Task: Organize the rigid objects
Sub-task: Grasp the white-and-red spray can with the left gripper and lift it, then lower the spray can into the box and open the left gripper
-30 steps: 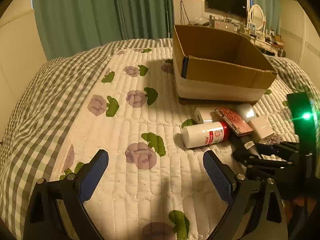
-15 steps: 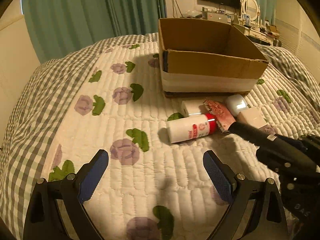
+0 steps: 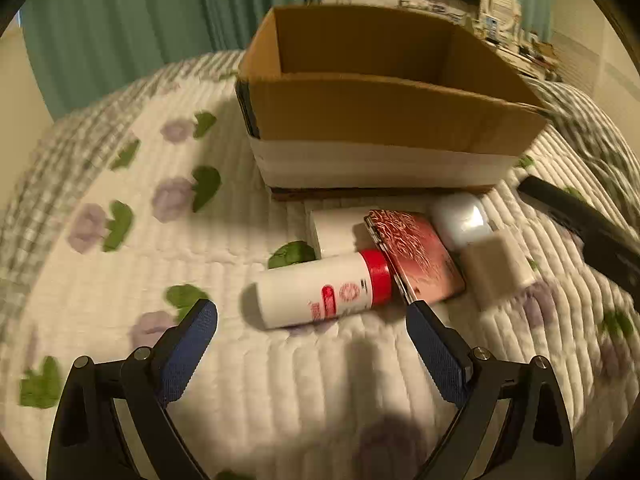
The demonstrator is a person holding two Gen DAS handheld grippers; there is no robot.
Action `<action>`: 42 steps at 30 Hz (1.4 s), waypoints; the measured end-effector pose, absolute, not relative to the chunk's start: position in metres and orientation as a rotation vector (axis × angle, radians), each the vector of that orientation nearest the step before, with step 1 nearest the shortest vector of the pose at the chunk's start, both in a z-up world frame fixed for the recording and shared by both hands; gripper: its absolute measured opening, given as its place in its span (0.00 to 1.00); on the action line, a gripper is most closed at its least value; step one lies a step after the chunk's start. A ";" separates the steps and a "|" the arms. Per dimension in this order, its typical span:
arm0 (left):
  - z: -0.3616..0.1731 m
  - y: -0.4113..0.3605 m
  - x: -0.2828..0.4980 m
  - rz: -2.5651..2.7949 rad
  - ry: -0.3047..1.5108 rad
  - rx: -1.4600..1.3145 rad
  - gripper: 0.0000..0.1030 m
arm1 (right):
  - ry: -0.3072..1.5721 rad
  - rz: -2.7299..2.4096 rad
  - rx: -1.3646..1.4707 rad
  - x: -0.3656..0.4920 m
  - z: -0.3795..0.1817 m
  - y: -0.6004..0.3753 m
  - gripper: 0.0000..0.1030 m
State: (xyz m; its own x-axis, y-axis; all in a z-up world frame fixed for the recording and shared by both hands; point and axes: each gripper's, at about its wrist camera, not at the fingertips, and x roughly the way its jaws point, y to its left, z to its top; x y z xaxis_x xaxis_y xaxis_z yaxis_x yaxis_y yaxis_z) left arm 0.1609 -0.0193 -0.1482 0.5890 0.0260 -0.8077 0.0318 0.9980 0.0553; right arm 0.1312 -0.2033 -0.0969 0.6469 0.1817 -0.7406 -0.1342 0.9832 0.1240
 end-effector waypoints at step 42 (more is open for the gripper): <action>0.026 -0.043 0.209 -0.147 0.669 0.112 0.78 | 0.589 0.237 0.007 0.183 0.044 -0.194 0.38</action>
State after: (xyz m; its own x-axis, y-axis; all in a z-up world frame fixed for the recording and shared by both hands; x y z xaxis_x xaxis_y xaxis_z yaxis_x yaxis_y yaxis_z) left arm 0.2092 -0.0429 0.0265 0.7745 -0.0996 -0.6246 0.1716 0.9836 0.0559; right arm 0.1827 -0.1937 0.0436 0.8050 0.2234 -0.5496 -0.2194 0.9728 0.0742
